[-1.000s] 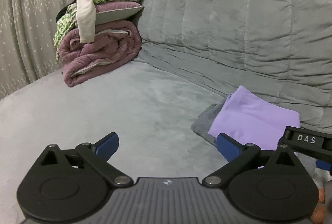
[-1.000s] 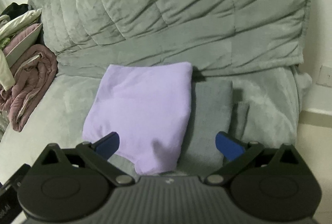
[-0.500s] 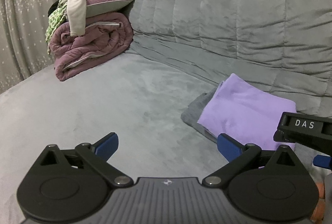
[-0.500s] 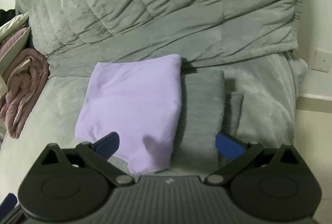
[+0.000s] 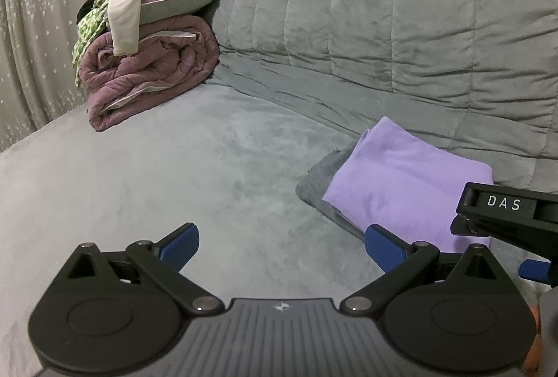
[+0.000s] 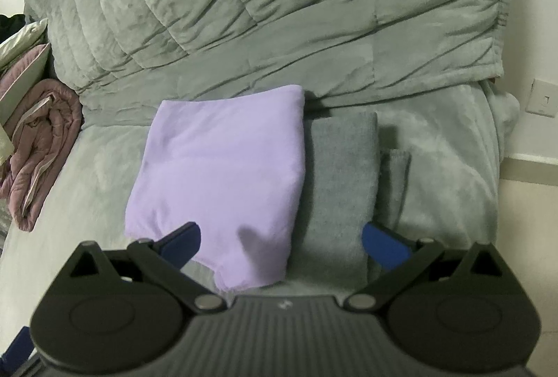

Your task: Fold clothes

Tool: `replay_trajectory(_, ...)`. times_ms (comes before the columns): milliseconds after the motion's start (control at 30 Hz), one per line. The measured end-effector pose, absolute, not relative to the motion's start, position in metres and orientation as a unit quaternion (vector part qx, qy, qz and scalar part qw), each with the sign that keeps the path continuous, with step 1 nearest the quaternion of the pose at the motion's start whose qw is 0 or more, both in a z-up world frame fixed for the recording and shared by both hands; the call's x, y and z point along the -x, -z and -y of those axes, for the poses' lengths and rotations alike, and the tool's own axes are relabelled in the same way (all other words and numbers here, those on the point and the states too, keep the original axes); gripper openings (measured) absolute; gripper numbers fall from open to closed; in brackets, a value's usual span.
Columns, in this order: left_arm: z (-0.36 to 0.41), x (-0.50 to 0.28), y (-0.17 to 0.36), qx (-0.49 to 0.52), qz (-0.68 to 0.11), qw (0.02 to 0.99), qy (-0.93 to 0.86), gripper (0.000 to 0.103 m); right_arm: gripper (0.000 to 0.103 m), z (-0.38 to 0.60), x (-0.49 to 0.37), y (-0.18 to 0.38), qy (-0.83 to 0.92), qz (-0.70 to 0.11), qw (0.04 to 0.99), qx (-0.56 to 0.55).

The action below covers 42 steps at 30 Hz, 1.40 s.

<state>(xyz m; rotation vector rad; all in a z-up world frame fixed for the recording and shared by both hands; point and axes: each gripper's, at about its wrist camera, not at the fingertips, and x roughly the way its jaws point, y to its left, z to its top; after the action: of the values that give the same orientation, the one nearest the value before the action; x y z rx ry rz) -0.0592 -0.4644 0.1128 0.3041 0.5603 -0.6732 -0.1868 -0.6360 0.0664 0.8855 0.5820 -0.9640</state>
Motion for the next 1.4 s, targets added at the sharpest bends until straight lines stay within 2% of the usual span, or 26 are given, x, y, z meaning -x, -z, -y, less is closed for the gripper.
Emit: replay_trajectory(1400, 0.475, 0.065, -0.099, -0.147, -0.293, 0.879, 0.347, 0.102, 0.103, 0.636, 0.183, -0.065, 0.443, -0.269, 0.754, -0.402)
